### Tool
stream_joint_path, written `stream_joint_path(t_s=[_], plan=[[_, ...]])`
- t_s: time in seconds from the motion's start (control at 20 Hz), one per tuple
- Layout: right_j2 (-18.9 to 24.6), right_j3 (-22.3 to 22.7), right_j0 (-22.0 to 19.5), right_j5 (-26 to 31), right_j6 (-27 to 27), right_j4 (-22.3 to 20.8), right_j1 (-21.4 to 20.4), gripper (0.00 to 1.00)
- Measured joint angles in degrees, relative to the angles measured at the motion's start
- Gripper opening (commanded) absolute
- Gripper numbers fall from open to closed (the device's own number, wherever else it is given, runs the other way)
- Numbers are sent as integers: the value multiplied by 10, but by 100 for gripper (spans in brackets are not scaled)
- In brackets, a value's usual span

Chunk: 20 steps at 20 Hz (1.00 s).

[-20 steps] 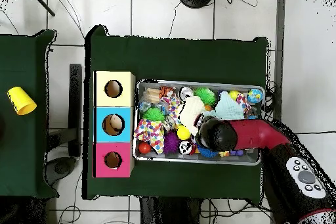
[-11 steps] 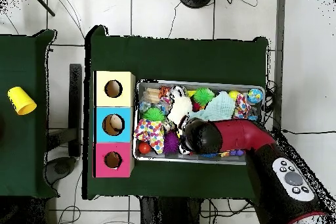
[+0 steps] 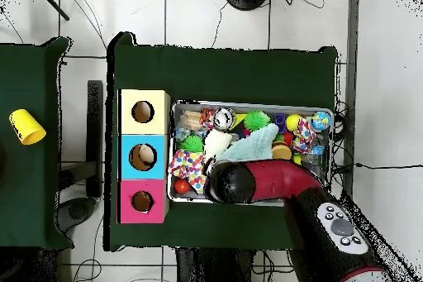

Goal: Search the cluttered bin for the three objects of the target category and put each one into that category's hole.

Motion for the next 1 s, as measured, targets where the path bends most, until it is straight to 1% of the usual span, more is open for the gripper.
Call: stream_joint_path(t_s=[0.15,0.55,0.75,0.9,1.0], plan=[[-12,12,22,-8,1,18,-5,0],[-50,61,100,-55,9,96,-26,0],[-66,83,130,-81,14,129,-32,0],[-78,92,145,-98,17,145,-32,0],[-94,97,158,-113,19,154,-32,0]])
